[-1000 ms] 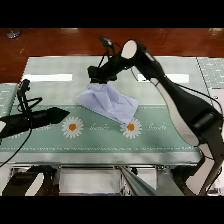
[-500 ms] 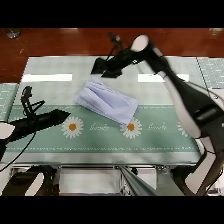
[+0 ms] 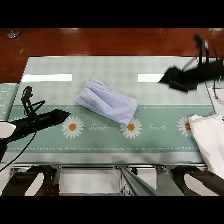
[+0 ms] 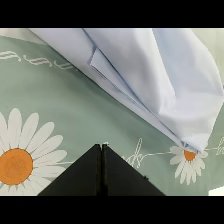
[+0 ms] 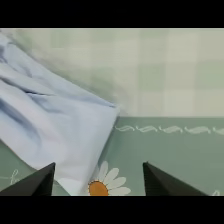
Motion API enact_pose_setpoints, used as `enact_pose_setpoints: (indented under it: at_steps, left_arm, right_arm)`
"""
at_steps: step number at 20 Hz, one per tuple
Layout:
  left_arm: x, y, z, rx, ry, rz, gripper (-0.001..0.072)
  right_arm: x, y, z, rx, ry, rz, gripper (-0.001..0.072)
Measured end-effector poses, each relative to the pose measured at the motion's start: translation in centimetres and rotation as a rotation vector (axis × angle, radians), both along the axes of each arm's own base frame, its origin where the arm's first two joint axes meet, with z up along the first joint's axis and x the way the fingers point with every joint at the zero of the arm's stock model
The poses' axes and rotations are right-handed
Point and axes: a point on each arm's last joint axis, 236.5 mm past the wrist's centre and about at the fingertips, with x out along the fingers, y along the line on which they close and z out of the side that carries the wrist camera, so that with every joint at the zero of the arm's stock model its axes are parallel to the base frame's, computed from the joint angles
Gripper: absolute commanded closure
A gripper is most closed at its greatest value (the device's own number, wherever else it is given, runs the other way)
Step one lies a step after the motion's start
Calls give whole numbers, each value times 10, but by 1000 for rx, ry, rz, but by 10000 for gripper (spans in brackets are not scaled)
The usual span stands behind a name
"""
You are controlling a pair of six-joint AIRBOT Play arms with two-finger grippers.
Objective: Fold the shirts.
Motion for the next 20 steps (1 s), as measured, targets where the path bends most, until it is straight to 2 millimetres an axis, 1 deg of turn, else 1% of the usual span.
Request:
enact_pose_setpoints:
  at_steps: [1, 3, 5, 6, 9, 12, 13, 14, 15, 16, 17, 19, 20]
  left_arm:
    - [0, 0, 0, 0, -1, 0, 680]
    - [0, 0, 0, 0, 0, 0, 680]
    - [0, 0, 0, 0, 1, 1, 680]
    - [0, 0, 0, 0, 1, 1, 680]
    - [0, 0, 0, 0, 1, 1, 680]
    - [0, 0, 0, -1, 1, 1, 680]
    - [0, 0, 0, -1, 1, 1, 680]
    - [0, 0, 0, -1, 1, 1, 680]
    - [0, 0, 0, -1, 1, 1, 680]
    - [0, 0, 0, -1, 1, 1, 680]
    - [0, 0, 0, 0, 1, 1, 679]
    - [0, 0, 0, 0, 0, 2, 680]
    - [0, 0, 0, -1, 1, 2, 680]
  right_arm:
    - [-16, 10, -22, 71, 16, -61, 85]
    - [-41, 35, -61, 194, 50, -128, 85]
    - [-56, 57, -89, 258, 91, -145, 87]
    - [-60, 66, -102, 276, 117, -147, 102]
    - [-60, 81, -131, 284, 194, -148, 102]
    - [-52, 97, -147, 298, 265, -109, 108]
    - [-44, 102, -149, 308, 276, -103, 120]
    - [-38, 108, -151, 313, 287, -87, 162]
    - [-31, 113, -153, 312, 288, -71, 289]
    - [-24, 120, -155, 306, 288, -48, 469]
    - [-19, 127, -157, 299, 288, -17, 696]
    - [-8, 149, -150, 310, 273, 75, 695]
    - [-1, 159, -140, 317, 252, 132, 696]
